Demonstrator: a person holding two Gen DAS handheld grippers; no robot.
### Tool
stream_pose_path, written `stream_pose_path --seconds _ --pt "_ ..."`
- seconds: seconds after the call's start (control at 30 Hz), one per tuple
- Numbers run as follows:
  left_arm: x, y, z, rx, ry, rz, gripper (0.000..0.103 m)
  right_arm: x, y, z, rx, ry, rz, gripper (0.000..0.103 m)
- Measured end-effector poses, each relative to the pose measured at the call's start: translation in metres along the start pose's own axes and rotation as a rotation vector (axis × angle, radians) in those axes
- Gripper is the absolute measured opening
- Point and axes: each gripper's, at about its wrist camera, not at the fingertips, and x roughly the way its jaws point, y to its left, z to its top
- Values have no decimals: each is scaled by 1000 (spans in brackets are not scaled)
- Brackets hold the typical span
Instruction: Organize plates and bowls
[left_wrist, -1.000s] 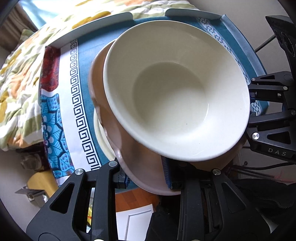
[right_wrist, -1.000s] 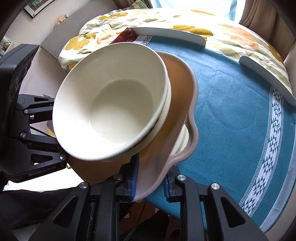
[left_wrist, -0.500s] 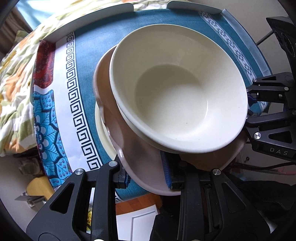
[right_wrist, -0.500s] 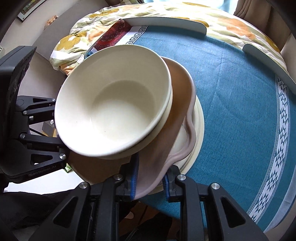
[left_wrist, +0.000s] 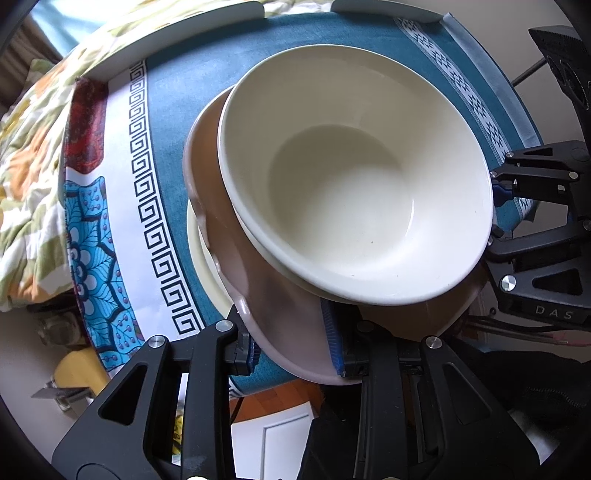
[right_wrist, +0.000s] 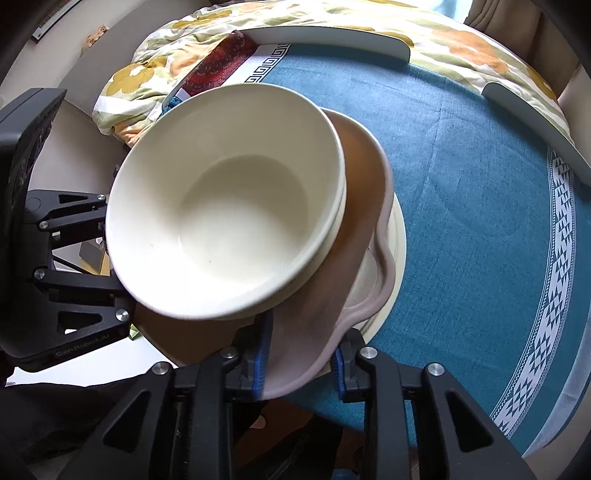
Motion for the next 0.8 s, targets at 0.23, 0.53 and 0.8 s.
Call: stream_pose_path --seconds 0.23,0.53,0.8 --pt "-5 -9 3 24 2 -10 60 2 10 1 -20 4 -11 44" --pt "-17 -12 4 52 -29 44 77 -14 6 -3 15 -14 -4 46" --pt "-41 -11 -14 28 -67 36 77 -37 5 -18 64 -72 -28 62"
